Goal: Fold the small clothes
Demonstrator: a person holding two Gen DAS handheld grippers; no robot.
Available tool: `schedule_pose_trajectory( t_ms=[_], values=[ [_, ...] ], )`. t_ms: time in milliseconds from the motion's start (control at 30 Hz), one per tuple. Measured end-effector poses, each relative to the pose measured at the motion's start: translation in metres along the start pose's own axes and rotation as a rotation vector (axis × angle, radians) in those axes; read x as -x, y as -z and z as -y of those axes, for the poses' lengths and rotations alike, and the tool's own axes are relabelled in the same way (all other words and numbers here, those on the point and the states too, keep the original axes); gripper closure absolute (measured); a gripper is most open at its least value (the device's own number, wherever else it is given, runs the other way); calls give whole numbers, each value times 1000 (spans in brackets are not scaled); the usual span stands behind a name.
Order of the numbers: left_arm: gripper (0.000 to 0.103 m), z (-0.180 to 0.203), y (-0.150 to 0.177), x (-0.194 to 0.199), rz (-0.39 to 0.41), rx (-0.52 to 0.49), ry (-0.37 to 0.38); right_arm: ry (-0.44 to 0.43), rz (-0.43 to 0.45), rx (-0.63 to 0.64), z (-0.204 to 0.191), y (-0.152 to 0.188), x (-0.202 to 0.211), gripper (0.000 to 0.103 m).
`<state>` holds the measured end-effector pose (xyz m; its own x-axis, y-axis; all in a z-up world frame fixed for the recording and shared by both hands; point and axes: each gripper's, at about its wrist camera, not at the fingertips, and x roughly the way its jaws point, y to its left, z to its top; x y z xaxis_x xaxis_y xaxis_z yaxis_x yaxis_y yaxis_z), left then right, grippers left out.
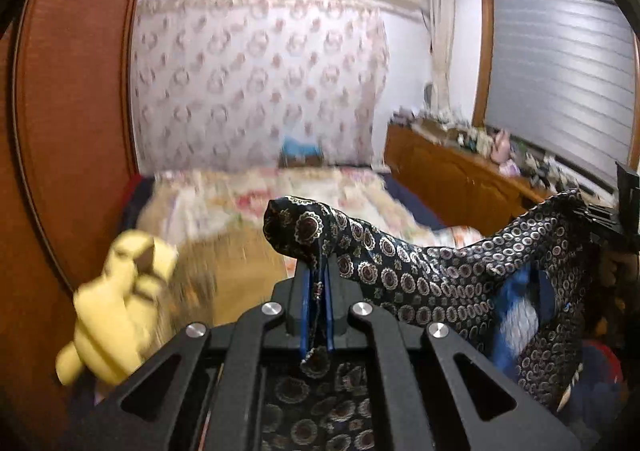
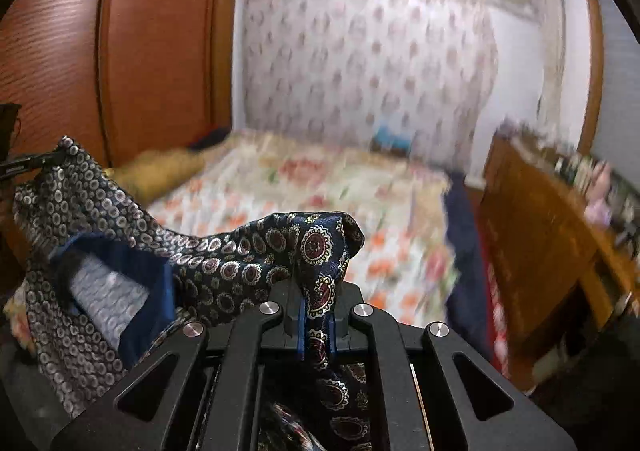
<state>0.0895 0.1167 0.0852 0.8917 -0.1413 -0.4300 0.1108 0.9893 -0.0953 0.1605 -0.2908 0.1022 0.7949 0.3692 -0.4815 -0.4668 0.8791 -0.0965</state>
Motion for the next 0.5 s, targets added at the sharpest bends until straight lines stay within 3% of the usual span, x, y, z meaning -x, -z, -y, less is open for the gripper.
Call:
schedule_pose_trajectory(
  t_ms=[67, 133, 200, 233, 367, 500],
  values=[
    [100, -6, -28, -17, 2, -19, -31, 26, 36, -9, 11, -33, -5, 99],
    [96, -9, -40, -45, -50, -35, -38, 85, 41, -8, 22, -61, -25, 98],
    [87, -20, -40, -84, -141, -35, -91, 136, 8, -14, 31, -74, -52, 95],
    [85, -22, -36, -98, -171, -35, -105, 134, -56, -37, 38, -77, -77, 89],
    [79, -40, 9, -138, -275, -9, -98, 196, -189, -59, 49, -55, -134, 62],
    [59, -38, 49, -138, -311, 17, -80, 173, -270, -67, 47, -17, -158, 60]
  ],
)
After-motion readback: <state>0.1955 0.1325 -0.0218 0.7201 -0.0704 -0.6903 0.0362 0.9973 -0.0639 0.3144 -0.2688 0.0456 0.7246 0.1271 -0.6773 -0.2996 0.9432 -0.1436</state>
